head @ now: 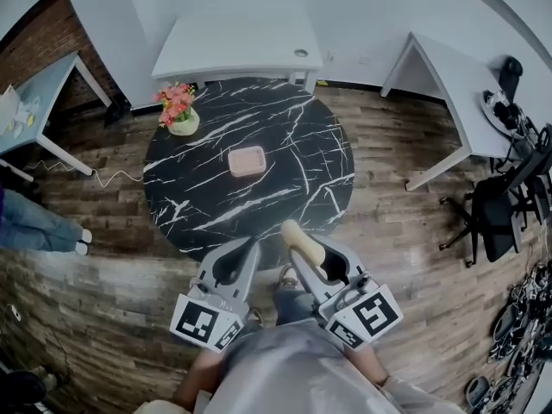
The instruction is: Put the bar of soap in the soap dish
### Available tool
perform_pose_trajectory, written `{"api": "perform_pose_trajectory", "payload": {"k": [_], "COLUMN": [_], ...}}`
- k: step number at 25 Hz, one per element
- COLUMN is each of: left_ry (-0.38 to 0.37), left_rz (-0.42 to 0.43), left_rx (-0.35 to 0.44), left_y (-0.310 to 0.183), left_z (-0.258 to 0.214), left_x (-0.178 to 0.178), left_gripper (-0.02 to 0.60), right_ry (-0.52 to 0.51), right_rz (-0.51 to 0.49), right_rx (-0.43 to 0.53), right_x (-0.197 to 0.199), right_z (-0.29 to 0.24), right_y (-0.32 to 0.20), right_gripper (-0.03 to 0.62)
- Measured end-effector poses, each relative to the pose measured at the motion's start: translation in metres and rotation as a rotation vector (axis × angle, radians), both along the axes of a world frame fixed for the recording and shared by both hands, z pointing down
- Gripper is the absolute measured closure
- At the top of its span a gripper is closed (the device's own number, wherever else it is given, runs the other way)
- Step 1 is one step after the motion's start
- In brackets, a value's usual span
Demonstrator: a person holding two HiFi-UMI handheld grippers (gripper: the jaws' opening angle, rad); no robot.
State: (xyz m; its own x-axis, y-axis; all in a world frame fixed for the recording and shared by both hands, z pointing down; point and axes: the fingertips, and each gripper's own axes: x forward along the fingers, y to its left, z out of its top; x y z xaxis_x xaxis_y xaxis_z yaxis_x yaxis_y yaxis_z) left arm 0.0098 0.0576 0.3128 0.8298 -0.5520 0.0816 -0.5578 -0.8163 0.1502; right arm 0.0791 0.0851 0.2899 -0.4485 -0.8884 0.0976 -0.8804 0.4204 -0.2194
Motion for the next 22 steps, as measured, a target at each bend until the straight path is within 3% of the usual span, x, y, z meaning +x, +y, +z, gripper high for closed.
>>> {"api": "perform_pose_trajectory", "payload": {"k": [10, 22], "left_ry": [-0.029, -0.048], "left_rz": [-0.083, -0.158], "left_rx": [-0.01, -0.017], "left_y": [-0.039, -0.069], "left_z": [0.003, 0.001], "left_x": [0.042, 0.042], "left_gripper": [0.578, 0.578], "right_ry": [-0.03, -0.055], "right_rz": [-0.07, -0.13], "right_rx": [-0.001, -0.005], "right_x": [0.049, 0.058], "right_z": [0.003, 0.006], "right_y": [-0.044, -0.086], "right_gripper": [0.476, 0.476]}}
